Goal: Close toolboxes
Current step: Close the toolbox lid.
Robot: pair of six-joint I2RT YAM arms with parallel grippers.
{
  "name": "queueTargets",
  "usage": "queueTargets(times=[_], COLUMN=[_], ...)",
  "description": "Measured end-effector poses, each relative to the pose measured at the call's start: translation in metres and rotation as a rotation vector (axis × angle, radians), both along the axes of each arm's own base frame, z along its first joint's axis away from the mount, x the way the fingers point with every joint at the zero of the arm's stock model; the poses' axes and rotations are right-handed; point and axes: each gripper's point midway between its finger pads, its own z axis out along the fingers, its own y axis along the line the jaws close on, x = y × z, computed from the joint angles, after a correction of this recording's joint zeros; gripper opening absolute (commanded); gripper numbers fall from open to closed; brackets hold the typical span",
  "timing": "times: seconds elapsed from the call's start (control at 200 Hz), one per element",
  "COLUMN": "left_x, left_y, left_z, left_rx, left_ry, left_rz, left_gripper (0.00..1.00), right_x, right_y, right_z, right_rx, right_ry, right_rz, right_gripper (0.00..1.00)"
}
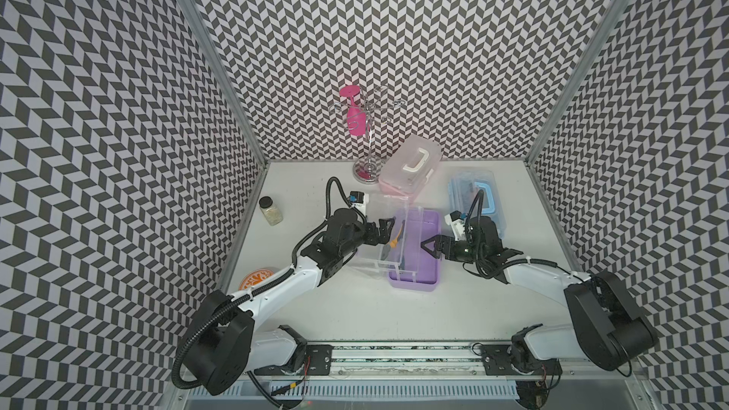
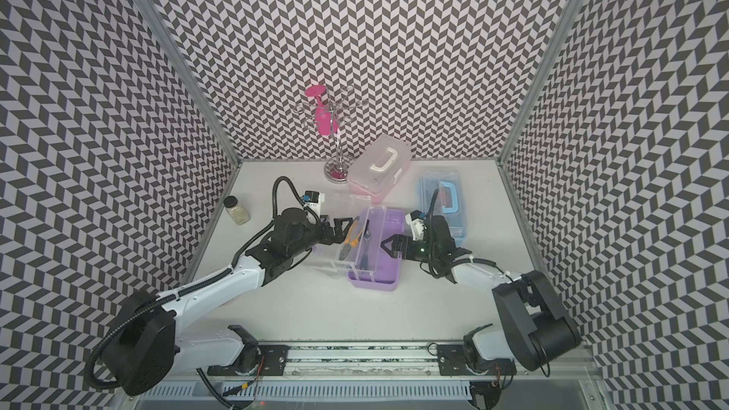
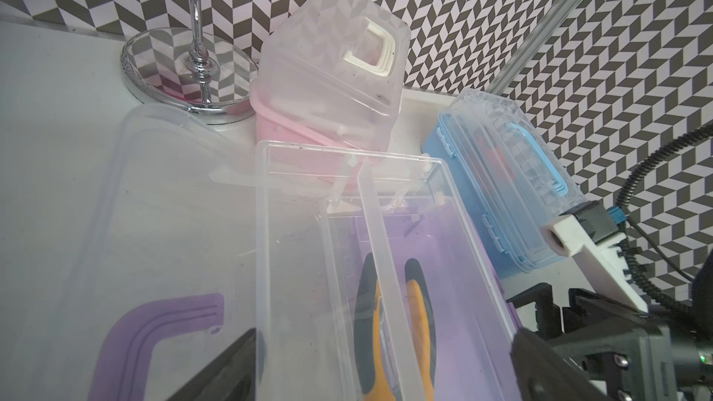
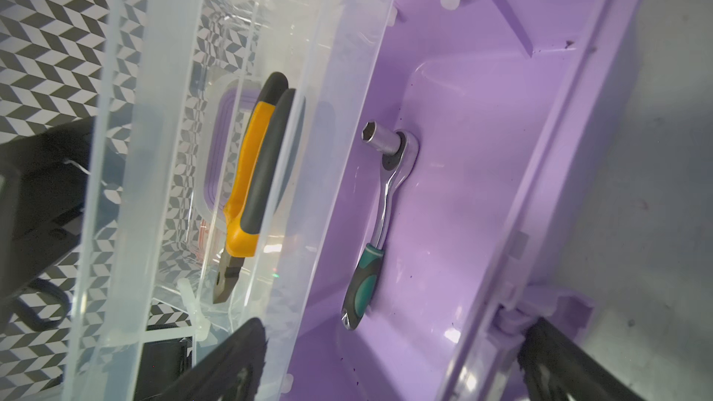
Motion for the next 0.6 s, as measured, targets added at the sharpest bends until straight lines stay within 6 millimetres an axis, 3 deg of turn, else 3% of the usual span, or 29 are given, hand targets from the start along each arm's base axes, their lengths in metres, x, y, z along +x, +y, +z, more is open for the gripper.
queueTargets(times=[0.351,0.601], left_x=[-0.001,-0.003], left_y=[-0.001,-0.002], left_z=[0.001,0.001], left_rx=[0.029,0.039], left_ry=[-0.014,-0.016], left_rz=[0.006,0.0], left_gripper=[0.99,0.99], right_x=[0.0,0.008], right_y=[-0.004,-0.011], right_z=[-0.002,0.019], right_rx=[0.019,0.069], right_ry=[0.022,-0.036], right_rz=[-0.013,-0.037], right_gripper=[0.99,1.0])
